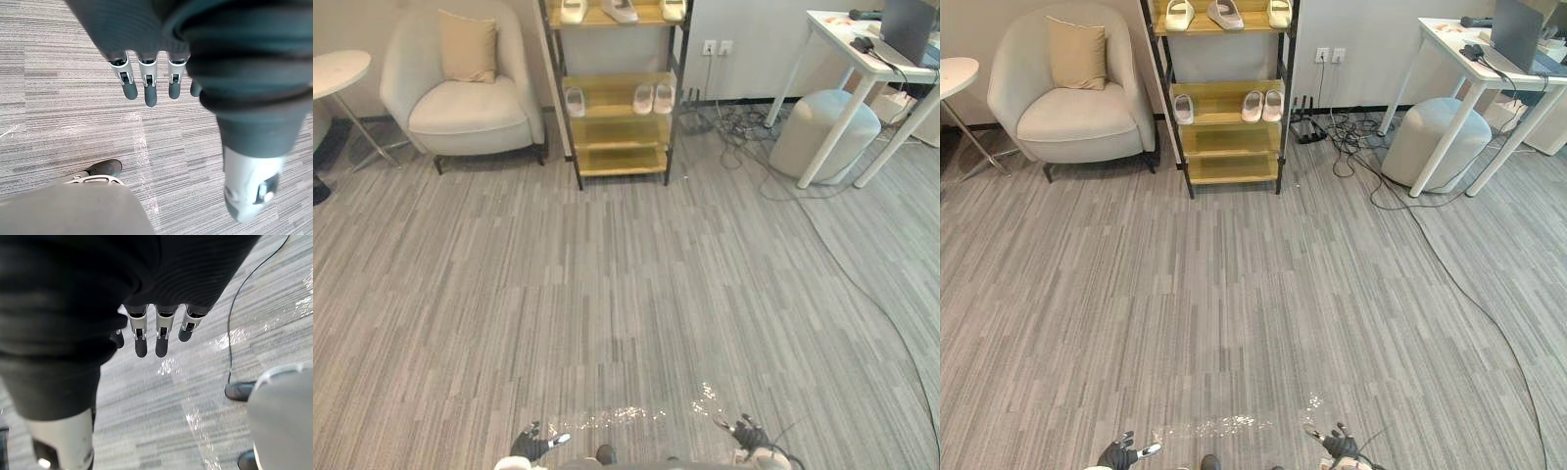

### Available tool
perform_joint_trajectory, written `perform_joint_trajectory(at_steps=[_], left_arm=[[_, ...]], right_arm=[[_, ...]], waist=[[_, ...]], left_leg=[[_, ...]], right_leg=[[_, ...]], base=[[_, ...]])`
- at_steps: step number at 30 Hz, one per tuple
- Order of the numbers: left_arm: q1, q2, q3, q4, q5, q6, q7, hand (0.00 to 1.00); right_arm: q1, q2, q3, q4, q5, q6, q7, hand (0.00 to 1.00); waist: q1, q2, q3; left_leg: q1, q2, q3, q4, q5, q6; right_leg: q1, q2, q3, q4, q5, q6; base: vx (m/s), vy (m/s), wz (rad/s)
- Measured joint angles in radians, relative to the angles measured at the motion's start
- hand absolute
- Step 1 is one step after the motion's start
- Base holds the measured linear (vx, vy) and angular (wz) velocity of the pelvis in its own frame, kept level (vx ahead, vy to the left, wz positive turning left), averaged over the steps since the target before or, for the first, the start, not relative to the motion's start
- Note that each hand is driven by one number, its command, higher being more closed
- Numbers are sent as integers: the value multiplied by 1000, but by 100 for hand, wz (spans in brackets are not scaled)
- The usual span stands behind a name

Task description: Organize the slippers on the shoe rack

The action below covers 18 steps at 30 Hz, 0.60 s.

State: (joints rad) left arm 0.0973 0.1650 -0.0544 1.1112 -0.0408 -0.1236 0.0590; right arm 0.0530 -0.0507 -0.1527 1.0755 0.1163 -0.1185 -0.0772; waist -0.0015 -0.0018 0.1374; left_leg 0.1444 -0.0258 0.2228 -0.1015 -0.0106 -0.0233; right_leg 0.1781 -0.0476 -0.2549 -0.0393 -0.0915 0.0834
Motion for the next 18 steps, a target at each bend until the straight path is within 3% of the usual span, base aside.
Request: perform_joint_trajectory(at_steps=[12, 18], left_arm=[[0, 2, 0, 0, 1, -1, -1, 0], [-3, 10, 0, 0, 0, -1, -2, 0]], right_arm=[[1, 2, 18, 1, 0, 1, 0, 0], [-5, 6, 22, 5, 0, 1, 1, 0]], waist=[[1, -4, 3], [1, -18, 11]], left_leg=[[6, -2, 1, -7, 0, 1], [3, -3, -5, -7, 0, 1]], right_leg=[[0, -3, -14, 1, 3, -6], [6, -3, -26, -11, 5, -8]], base=[[-26, -9, 1], [7, -11, 4]])
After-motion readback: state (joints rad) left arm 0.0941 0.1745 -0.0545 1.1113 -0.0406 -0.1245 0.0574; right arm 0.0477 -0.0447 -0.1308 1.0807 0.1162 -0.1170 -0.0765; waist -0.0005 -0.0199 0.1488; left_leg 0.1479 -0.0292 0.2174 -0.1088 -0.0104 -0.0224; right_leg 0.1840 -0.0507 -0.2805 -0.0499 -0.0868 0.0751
